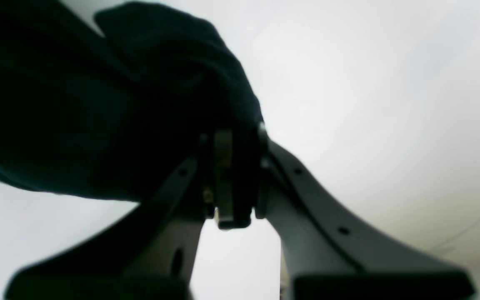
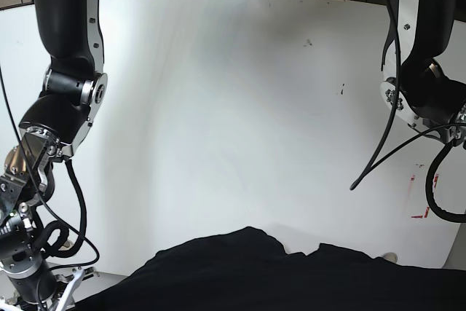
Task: Layout the t-shirt on the table in an organized manner, then fold the t-shirt properly
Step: 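Lay the shirt down, drawing both grippers apart along its edge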
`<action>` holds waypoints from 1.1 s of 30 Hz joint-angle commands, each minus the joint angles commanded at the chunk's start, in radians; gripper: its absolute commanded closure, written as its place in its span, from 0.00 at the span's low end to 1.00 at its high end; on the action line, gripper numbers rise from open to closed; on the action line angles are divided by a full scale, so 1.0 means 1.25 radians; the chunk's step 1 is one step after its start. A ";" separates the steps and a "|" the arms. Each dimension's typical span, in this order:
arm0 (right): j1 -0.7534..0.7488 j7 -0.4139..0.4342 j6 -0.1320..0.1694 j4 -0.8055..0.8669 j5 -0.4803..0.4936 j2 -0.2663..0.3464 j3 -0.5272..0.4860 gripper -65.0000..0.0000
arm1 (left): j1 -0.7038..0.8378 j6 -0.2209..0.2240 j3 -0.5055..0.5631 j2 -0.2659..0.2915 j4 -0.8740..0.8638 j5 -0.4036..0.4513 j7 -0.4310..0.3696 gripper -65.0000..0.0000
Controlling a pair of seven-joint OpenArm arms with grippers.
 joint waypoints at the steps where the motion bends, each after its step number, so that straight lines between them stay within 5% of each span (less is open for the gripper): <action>1: -0.020 0.000 0.000 0.007 -0.001 0.000 0.001 1.00 | 0.014 0.000 -0.002 0.001 0.001 0.000 0.000 1.00; 11: -0.338 0.017 0.000 0.137 0.001 -0.029 0.107 1.00 | 0.247 -0.005 -0.016 0.005 0.007 -0.004 -0.006 1.00; 23: -0.770 0.242 0.000 0.140 0.001 -0.187 0.292 1.00 | 0.619 -0.006 -0.122 0.028 0.004 -0.109 -0.086 1.00; 33: -0.929 0.352 0.000 0.076 0.001 -0.223 0.303 1.00 | 0.806 -0.006 -0.153 0.033 0.000 -0.137 -0.115 1.00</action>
